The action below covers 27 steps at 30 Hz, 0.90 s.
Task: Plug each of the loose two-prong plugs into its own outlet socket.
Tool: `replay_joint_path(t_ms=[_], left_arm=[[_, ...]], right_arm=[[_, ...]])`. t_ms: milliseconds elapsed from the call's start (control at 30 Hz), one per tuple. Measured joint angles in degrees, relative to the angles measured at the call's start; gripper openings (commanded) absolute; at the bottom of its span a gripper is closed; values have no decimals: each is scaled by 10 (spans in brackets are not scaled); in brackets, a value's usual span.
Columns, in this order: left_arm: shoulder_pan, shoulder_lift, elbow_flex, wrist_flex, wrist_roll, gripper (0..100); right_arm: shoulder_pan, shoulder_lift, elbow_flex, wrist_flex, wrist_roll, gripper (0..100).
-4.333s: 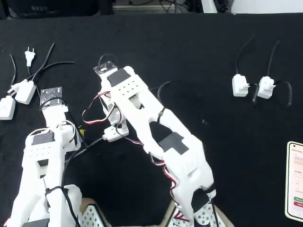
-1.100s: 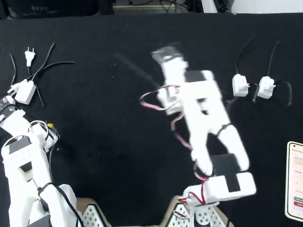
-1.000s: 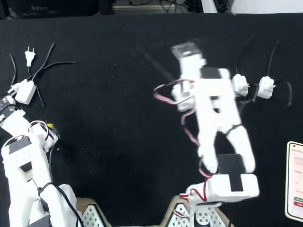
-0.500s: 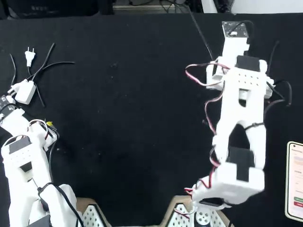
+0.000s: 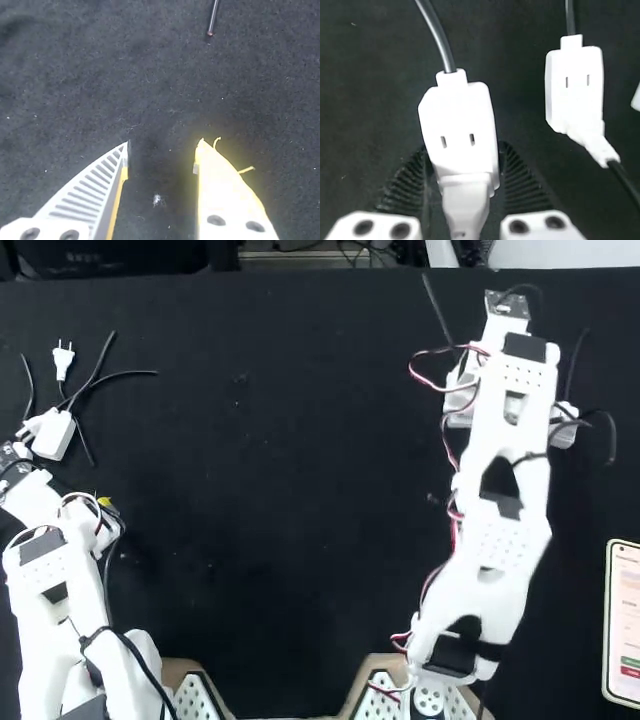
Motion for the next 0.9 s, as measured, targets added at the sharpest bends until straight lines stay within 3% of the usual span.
replay_joint_path(t_ms=[300, 467, 800, 900], left_arm=[[0, 0, 0, 0, 0, 216], [0, 0, 0, 0, 0, 216], [1, 0, 0, 0, 0, 216], [1, 0, 0, 0, 0, 216]], right_arm=[[0, 189, -259, 120, -51, 15], [5, 251, -375, 137, -55, 15], [15, 286, -409, 137, -55, 16], [15, 286, -409, 137, -55, 72]])
